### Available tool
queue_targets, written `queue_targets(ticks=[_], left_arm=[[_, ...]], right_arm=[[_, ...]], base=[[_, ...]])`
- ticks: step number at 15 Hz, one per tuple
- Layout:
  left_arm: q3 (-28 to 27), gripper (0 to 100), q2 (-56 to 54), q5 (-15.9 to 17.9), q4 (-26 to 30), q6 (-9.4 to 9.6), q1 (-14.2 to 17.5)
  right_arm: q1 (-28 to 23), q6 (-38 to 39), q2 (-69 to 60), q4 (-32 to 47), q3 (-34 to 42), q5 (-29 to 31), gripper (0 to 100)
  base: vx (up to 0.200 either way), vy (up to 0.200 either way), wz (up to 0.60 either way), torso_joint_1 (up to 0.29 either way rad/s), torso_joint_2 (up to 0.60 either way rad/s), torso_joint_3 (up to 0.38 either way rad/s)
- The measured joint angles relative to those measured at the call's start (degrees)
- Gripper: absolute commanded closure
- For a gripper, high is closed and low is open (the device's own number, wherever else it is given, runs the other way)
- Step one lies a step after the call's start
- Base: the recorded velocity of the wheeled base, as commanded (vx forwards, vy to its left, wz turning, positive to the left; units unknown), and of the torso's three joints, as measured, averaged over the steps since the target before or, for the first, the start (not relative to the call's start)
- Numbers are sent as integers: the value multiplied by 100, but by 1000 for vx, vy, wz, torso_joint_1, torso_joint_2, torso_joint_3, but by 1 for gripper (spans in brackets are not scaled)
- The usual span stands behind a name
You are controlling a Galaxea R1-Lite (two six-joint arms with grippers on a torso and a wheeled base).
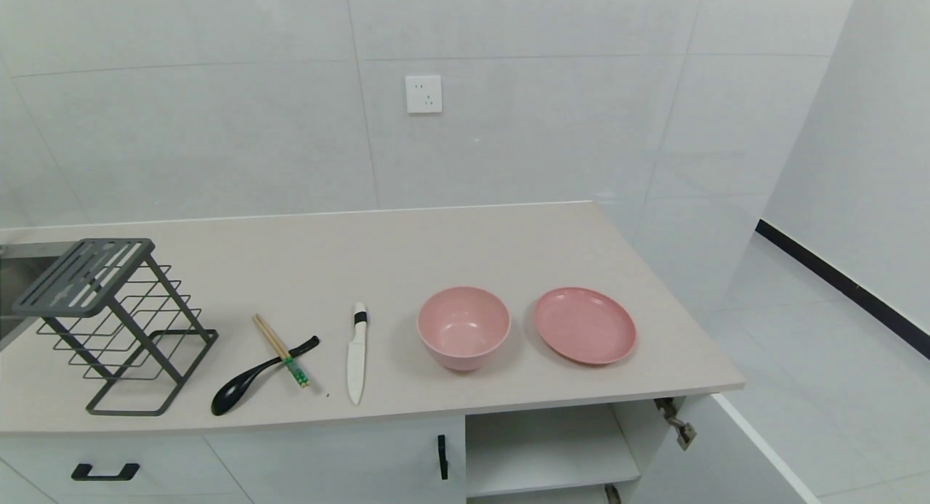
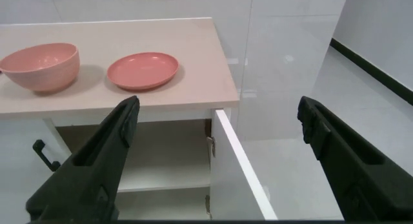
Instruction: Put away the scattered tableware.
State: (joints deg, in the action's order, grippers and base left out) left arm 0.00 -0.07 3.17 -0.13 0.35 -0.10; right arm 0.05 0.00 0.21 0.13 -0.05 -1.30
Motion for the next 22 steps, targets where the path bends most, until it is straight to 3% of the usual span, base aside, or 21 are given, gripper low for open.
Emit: queue_targets(ticks=[10,14,22], left_arm=[[0,0,0,-2,2,55,0],[0,0,0,-5,0,112,0],[0,0,0,-20,-2,126,0]], right_arm=[[0,-104,0,-76,-2,-35,0],[-5,-71,0,-1261,0,-52,0],[68,-101,1139,-706,-562,-1163,0]], base=[[0,0,0,24,-47,-21],[0,0,0,0,0,0],[0,0,0,0,0,0]])
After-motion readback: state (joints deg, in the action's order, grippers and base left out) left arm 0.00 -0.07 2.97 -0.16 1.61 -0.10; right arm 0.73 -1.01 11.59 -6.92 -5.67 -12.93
